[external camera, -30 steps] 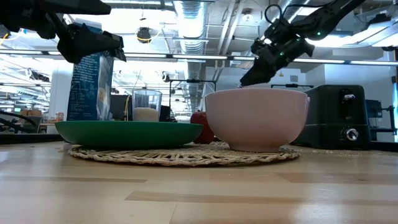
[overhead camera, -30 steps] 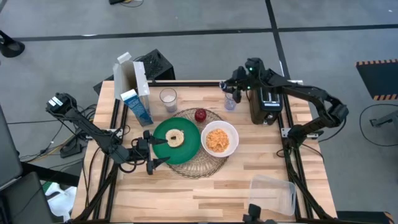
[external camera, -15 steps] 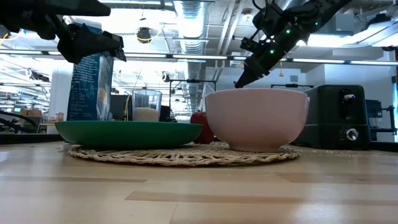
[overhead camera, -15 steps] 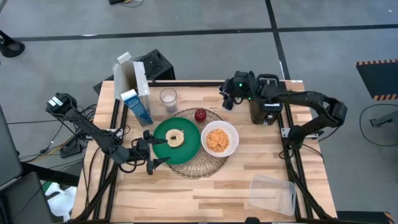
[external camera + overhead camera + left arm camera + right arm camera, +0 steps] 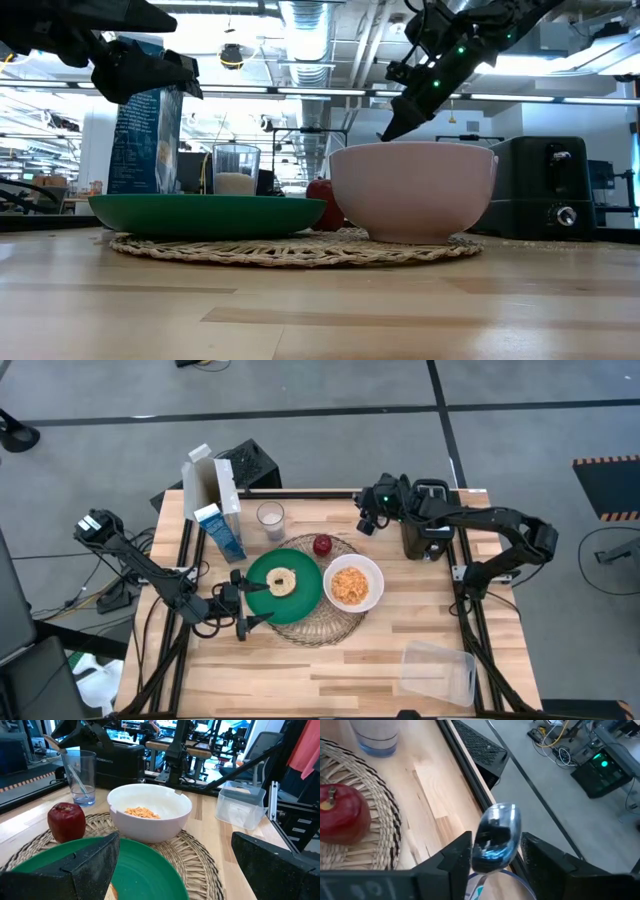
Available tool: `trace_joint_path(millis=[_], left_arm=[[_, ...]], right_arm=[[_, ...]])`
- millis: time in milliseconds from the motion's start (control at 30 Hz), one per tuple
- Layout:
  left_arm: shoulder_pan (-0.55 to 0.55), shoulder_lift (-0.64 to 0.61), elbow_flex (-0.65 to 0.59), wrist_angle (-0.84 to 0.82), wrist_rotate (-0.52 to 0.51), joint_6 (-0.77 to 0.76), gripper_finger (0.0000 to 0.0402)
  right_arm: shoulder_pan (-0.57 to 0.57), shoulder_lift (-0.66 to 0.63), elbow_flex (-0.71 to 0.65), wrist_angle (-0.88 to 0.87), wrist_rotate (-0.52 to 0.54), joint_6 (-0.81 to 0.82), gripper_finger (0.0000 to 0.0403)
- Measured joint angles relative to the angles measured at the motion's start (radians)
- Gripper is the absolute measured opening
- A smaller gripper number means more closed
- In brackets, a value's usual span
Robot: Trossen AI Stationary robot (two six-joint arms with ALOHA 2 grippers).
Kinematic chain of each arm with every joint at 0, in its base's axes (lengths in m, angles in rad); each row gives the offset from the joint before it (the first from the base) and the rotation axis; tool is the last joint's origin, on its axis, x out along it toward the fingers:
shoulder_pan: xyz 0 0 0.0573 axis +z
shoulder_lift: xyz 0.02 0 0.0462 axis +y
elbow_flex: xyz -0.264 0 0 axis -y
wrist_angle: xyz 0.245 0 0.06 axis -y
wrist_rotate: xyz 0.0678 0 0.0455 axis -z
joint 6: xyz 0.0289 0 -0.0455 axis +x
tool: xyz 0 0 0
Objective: Arrange a breakfast setting
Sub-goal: Put the white spoon on the left side of the table beside the placemat
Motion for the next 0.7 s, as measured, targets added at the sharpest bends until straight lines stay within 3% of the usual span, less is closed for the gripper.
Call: trace_joint_path(millis=[700], left_arm=[[0.000,0.000,0.000,0.001,0.000,0.004,0.0369]], right_arm=[[0.000,0.000,0.000,-0.001,0.002,-0.024,0.0084]])
